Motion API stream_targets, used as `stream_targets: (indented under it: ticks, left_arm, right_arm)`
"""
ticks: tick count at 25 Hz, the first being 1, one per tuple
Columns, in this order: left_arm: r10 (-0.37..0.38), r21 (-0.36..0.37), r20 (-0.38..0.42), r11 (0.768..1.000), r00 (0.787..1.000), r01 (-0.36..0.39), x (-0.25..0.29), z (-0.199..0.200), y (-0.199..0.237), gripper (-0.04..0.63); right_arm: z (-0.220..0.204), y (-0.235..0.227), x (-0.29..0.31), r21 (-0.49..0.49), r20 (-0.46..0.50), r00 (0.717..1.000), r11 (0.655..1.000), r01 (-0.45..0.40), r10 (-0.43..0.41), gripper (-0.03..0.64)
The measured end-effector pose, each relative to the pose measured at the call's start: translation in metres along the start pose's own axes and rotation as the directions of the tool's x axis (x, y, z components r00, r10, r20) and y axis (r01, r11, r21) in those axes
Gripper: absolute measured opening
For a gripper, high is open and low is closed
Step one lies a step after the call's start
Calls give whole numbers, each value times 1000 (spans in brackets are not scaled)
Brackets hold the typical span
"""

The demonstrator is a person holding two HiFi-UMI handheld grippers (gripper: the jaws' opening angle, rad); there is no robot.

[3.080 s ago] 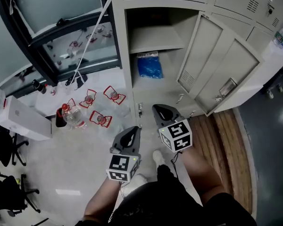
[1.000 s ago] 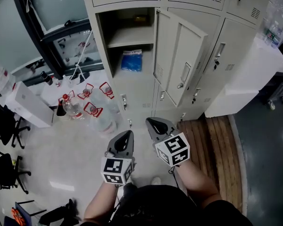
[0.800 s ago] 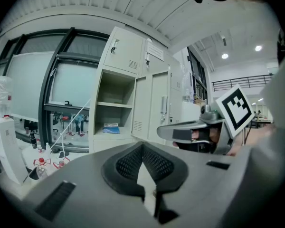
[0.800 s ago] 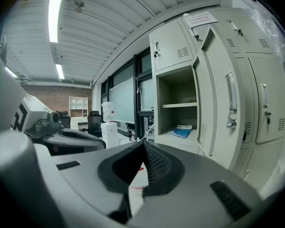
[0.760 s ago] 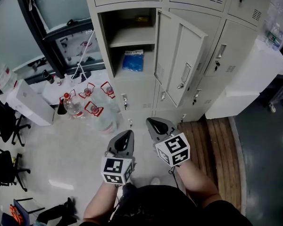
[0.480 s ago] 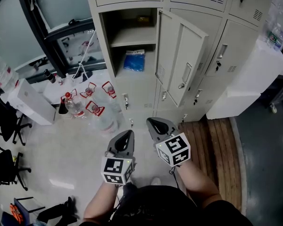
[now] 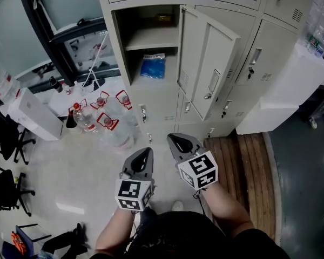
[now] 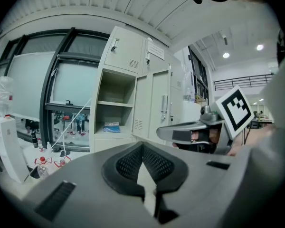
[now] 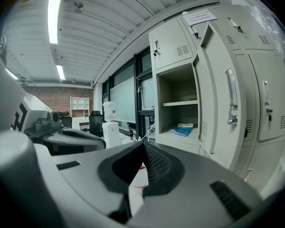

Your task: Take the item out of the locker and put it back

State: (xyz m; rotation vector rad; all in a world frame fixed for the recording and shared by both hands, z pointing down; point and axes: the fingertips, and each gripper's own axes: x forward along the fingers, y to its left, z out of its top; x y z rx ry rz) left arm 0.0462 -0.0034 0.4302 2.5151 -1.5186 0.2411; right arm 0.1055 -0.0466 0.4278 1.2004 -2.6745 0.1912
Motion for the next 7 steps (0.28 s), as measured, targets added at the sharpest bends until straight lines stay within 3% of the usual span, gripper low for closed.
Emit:
stream_targets:
  ticks: [7]
  left_arm:
    - [-1,-5,-2,1000,1000,1,3,-2,-5,4]
  right_arm:
    - [-2,-4,-3,-1,-4,1000,1000,-1,1,0]
